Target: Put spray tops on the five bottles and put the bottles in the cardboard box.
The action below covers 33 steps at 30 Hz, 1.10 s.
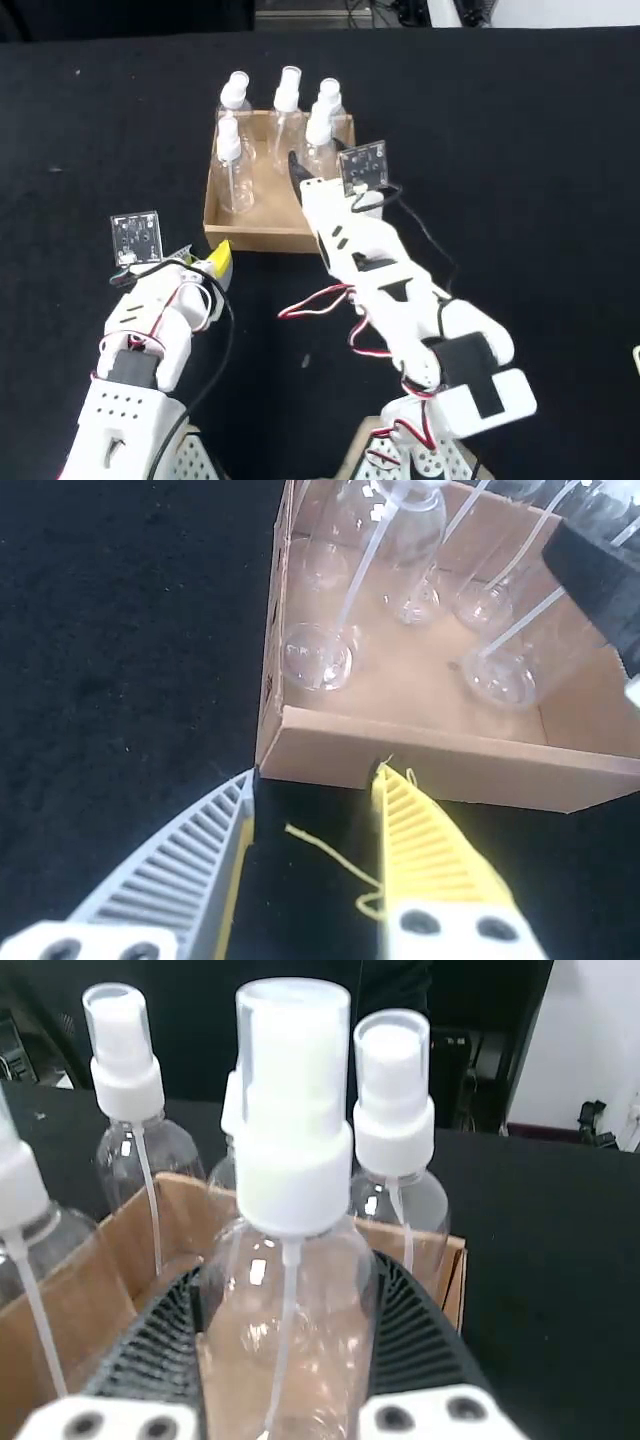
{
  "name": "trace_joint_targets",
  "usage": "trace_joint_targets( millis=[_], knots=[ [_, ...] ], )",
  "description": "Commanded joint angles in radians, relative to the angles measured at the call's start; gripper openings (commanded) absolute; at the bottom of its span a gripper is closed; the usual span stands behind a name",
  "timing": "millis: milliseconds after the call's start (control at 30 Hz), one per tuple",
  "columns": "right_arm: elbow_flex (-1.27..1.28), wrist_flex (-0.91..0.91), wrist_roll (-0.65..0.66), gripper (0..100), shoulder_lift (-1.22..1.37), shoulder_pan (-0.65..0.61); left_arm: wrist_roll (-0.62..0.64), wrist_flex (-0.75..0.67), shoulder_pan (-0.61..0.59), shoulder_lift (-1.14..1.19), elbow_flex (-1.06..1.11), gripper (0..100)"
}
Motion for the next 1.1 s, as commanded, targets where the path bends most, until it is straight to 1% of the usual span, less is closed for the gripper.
trace_joint_targets(
  millis=[0, 200, 433, 967, 1067],
  knots=[
    [-0.018, -0.032, -0.002, 1.5, 0.001, -0.026, -0.043, -0.018, 0.008, -0.011, -0.019, 17],
    [-0.025, -0.048, -0.002, 1.5, 0.048, -0.064, -0.046, -0.020, 0.008, -0.011, -0.019, 17],
    [-0.015, -0.279, -0.002, 1.2, 0.157, -0.063, -0.046, -0.020, 0.008, -0.011, -0.019, 17],
    [-0.015, -0.278, -0.002, 1.6, 0.186, -0.069, -0.046, -0.021, 0.008, -0.011, -0.019, 17],
    [-0.024, -0.222, 0.034, 1.6, 0.185, -0.071, -0.046, -0.021, 0.008, -0.011, -0.019, 17]
  ],
)
